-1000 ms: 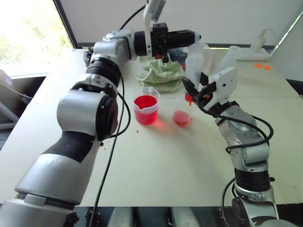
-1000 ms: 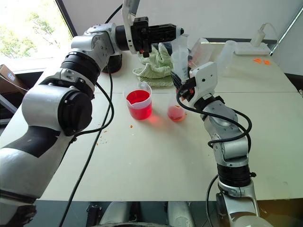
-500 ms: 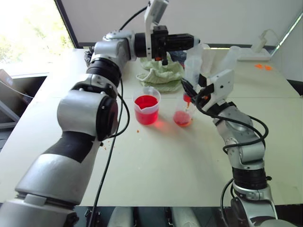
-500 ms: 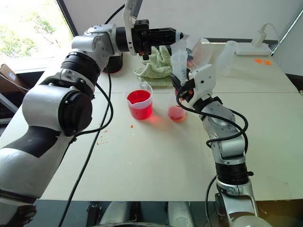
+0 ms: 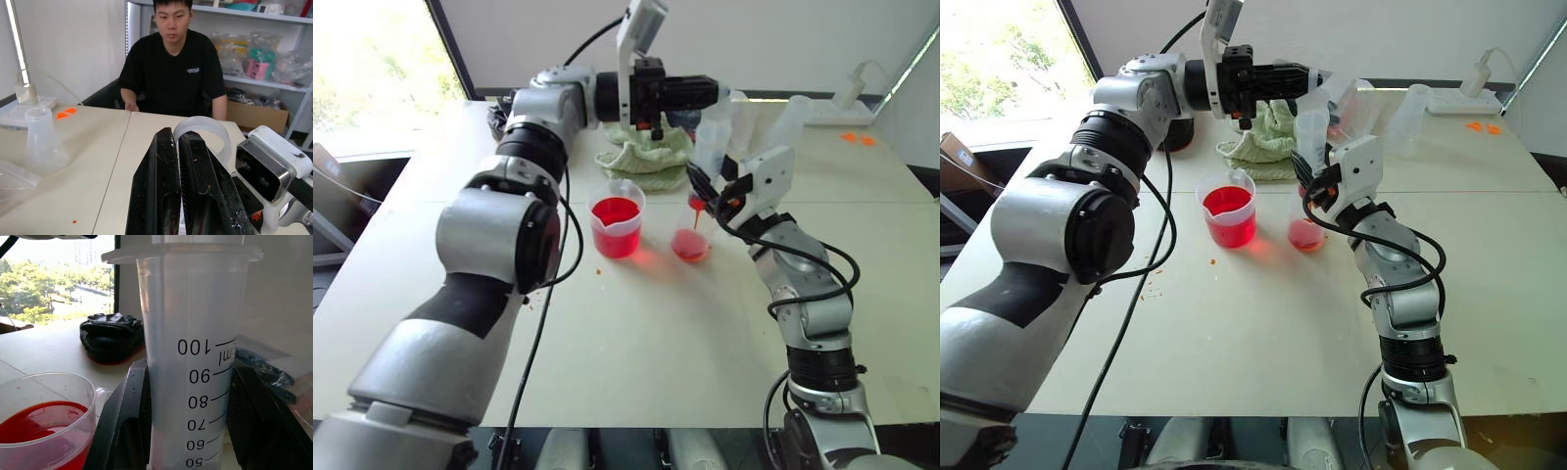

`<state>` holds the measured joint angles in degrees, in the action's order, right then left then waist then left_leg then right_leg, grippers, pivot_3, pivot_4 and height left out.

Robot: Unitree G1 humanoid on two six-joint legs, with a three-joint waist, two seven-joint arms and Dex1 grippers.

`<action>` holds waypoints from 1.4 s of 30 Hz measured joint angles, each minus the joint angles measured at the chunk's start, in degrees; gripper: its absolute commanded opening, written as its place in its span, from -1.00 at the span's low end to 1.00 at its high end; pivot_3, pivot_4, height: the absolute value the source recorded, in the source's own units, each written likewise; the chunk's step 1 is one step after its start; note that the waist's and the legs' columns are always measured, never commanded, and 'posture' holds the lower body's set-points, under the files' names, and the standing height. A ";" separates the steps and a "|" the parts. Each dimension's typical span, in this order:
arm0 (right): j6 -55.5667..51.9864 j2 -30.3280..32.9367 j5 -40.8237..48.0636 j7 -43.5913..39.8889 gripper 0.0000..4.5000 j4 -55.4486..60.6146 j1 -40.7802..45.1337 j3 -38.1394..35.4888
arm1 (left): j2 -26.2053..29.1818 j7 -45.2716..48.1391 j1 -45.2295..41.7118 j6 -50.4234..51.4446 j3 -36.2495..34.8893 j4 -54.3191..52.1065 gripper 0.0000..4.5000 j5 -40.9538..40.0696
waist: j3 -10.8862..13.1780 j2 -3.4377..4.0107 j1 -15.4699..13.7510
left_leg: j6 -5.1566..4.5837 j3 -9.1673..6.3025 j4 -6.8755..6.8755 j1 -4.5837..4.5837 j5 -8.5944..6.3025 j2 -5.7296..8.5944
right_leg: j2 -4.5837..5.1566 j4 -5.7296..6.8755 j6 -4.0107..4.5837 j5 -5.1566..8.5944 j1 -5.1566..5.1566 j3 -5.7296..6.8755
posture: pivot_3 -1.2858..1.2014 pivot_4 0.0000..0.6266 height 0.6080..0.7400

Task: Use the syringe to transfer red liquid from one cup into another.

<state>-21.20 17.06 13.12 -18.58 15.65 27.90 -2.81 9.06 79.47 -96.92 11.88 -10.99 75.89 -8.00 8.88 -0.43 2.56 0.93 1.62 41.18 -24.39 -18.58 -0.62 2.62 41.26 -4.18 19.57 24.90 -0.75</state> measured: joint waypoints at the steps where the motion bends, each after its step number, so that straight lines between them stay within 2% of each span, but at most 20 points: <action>1: 0.00 0.01 -0.01 0.01 -0.37 0.00 0.00 0.00 | -0.05 0.11 0.06 0.01 0.02 -0.05 -0.99 0.00 | 0.00 0.00 0.00 | 0.00 0.00 0.00 0.00 0.00 0.00 | 0.00 0.00 0.00 0.00 0.00 0.00 | 0.03 -0.52 0.56; 42: -12.21 1.83 4.12 0.44 -0.37 6.86 0.01 -1.93 | -1.65 0.45 3.81 0.14 0.69 -1.83 -0.99 0.05 | 0.00 0.00 -0.02 | 0.00 0.00 0.00 0.00 0.00 0.00 | 0.00 0.00 0.00 0.00 0.00 0.00 | 0.03 -0.52 0.56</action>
<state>-33.42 18.89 17.25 -18.15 22.51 27.90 -4.74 7.41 79.92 -93.11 12.02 -10.30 74.06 -7.95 8.88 -0.43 2.54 0.93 1.62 41.18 -24.39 -18.58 -0.62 2.62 41.26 -4.18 19.57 24.90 -0.76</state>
